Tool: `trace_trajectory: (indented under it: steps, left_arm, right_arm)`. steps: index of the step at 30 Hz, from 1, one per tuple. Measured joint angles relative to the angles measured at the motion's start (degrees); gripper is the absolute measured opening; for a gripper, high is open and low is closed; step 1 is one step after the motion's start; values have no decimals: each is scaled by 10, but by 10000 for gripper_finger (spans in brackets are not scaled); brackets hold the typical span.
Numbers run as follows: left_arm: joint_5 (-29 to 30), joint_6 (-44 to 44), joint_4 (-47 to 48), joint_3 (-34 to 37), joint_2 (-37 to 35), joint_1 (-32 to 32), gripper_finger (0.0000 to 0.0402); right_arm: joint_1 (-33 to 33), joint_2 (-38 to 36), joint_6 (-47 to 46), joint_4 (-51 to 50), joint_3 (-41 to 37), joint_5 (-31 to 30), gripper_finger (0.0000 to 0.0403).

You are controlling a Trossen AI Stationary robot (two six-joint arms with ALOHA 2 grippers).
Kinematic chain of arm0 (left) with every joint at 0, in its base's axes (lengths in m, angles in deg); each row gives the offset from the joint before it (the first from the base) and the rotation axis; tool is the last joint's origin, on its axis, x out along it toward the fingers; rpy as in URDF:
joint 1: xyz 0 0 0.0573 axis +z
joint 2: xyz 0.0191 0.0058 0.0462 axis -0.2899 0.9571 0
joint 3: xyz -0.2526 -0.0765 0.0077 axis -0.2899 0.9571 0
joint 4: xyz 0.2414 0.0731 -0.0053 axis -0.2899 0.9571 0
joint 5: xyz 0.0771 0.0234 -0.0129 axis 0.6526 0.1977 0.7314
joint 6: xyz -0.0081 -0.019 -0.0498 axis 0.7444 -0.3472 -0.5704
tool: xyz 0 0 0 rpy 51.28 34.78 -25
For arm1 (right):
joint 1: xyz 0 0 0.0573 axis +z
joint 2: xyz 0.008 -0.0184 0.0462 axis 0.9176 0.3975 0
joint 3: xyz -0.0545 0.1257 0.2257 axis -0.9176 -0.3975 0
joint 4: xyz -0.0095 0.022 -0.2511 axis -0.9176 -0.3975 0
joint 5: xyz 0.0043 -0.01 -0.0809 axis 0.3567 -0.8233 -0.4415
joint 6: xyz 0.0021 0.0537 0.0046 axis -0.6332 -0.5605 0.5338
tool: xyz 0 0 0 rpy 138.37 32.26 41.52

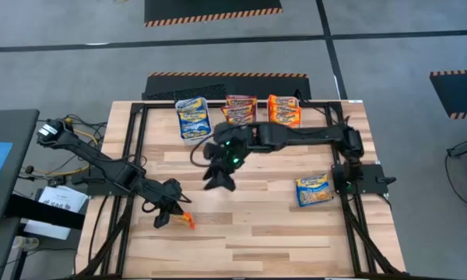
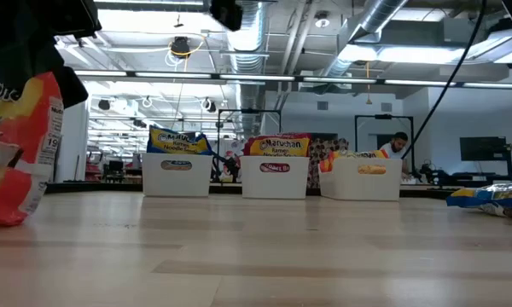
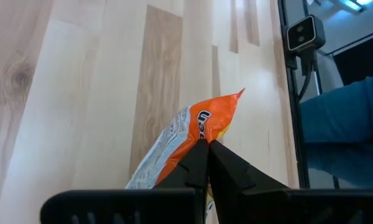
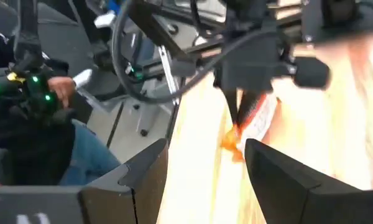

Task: Sort Maruchan noodles
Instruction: Put the orange noodle pack into the right white bin

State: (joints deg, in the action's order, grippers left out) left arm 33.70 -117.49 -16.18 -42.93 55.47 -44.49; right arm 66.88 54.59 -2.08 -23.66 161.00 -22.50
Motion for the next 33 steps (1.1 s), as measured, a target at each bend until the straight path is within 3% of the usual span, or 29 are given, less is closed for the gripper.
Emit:
trace_trajectory:
  steps: [8,21,33]
  left_arm:
    - [-7,-3,-5,0,2,0,0]
    - [-13,-3,-6,0,2,0,0]
    - [0,-43,-6,0,2,0,0]
  right_arm:
    - [37,42,-37,-19,-4,0,240]
    - [84,96,-83,32,-1,-157,240]
    - [102,172,-163,147,-1,-179,240]
